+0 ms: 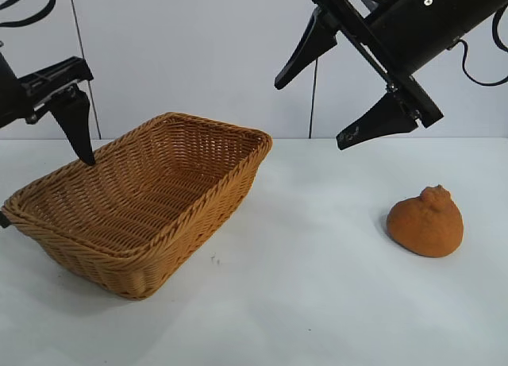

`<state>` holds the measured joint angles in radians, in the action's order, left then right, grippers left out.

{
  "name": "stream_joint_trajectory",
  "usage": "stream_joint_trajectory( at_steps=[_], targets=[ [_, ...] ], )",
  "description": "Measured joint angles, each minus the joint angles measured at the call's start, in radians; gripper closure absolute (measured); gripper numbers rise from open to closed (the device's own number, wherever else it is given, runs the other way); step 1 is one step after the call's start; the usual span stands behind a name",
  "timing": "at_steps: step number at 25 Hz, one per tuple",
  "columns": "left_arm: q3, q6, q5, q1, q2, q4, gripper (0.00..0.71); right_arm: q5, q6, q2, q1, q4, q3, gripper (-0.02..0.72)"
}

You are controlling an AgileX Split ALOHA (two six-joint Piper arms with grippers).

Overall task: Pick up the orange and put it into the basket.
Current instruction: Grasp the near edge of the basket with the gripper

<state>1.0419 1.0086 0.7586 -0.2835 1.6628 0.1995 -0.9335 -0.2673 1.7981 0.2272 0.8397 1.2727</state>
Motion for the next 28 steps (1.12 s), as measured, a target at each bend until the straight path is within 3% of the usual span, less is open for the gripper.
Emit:
stream_joint_trajectory(
  at_steps=[10, 17, 21, 25, 26, 28],
  targets=[
    [-0.097, -0.013, -0.191, 0.000, 0.125, 0.073, 0.098, -0.001, 0.000, 0.000, 0.000, 0.001, 0.000, 0.072],
    [-0.103, -0.055, -0.290, 0.000, 0.196, 0.134, 0.109, -0.001, 0.000, 0.000, 0.000, 0.001, 0.000, 0.072],
    [-0.103, -0.062, -0.299, 0.000, 0.207, 0.135, 0.251, -0.001, 0.000, 0.000, 0.000, 0.003, 0.000, 0.072],
    [-0.103, -0.059, -0.293, 0.001, 0.207, 0.140, 0.569, -0.002, 0.000, 0.000, 0.000, 0.003, 0.000, 0.072],
    [-0.100, -0.049, -0.298, 0.004, 0.207, 0.150, 0.615, -0.002, 0.000, 0.000, 0.000, 0.003, 0.000, 0.072],
    [-0.076, -0.073, -0.271, 0.008, 0.207, 0.141, 0.626, -0.002, 0.000, 0.000, 0.000, 0.003, 0.000, 0.072]
  ],
)
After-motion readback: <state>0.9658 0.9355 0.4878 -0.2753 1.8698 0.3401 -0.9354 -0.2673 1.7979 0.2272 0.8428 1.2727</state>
